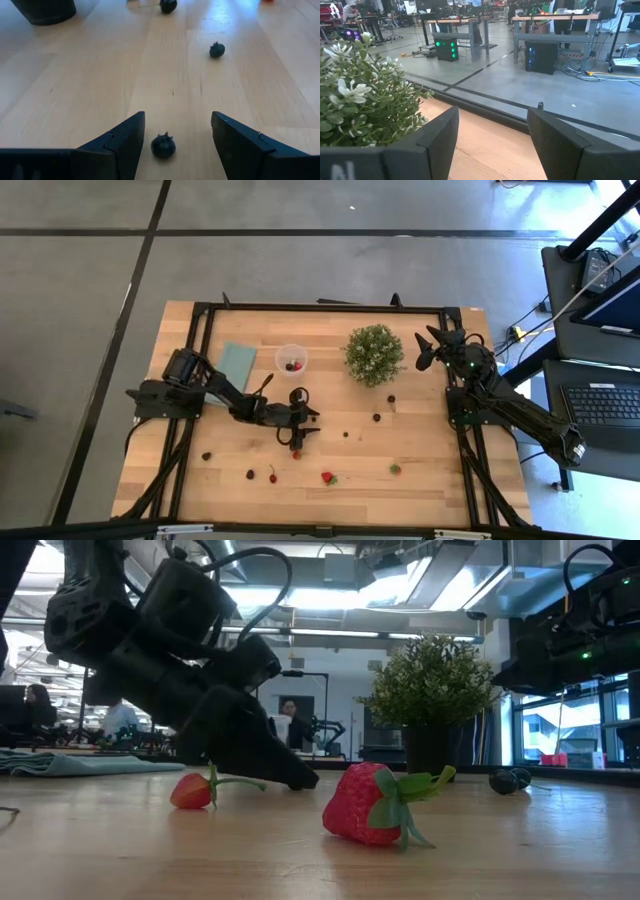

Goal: Pick and placing Produce into tupperware
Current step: Put the blue berry into the transparent container

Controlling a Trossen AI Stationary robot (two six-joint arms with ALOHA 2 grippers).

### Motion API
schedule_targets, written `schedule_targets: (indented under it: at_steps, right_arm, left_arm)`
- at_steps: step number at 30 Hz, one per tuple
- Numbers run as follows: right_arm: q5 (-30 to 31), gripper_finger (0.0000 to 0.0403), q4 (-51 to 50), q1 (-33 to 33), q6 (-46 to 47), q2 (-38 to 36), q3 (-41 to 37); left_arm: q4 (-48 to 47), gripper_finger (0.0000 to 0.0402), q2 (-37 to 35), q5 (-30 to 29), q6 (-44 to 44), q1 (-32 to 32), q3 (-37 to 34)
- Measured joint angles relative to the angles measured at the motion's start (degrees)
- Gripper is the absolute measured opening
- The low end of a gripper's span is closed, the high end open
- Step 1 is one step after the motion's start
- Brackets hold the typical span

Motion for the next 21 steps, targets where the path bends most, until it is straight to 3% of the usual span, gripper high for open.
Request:
schedule_targets:
  at_steps: [21]
  right_arm:
    - [0.0, 0.0239, 0.0, 0.0, -0.2, 0.0, 0.0]
  left_arm:
    - [0.9, 0.0220, -0.1, 0.4, -4.3, 0.3, -2.0]
